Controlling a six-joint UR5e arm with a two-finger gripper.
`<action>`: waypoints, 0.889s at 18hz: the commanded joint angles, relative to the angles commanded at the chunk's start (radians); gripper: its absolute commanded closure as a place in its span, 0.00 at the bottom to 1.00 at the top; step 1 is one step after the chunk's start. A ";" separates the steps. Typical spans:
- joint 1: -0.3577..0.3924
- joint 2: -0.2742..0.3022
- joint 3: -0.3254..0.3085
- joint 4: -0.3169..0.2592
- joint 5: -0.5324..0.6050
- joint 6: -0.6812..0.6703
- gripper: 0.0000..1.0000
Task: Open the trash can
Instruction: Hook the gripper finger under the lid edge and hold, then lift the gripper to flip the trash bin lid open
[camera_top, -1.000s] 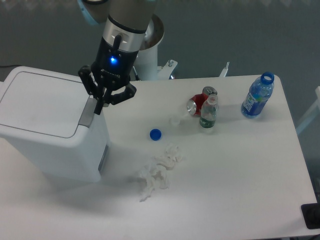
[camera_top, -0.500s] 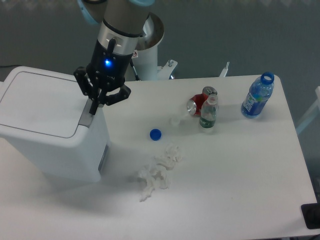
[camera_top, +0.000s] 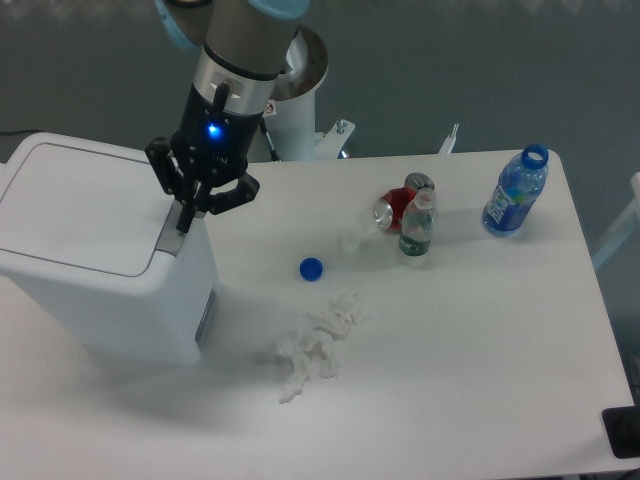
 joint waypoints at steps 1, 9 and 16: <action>0.000 -0.002 -0.002 0.000 0.000 0.000 0.98; 0.000 -0.011 0.000 0.000 0.000 0.000 0.98; 0.000 -0.017 0.006 0.000 0.000 0.000 0.98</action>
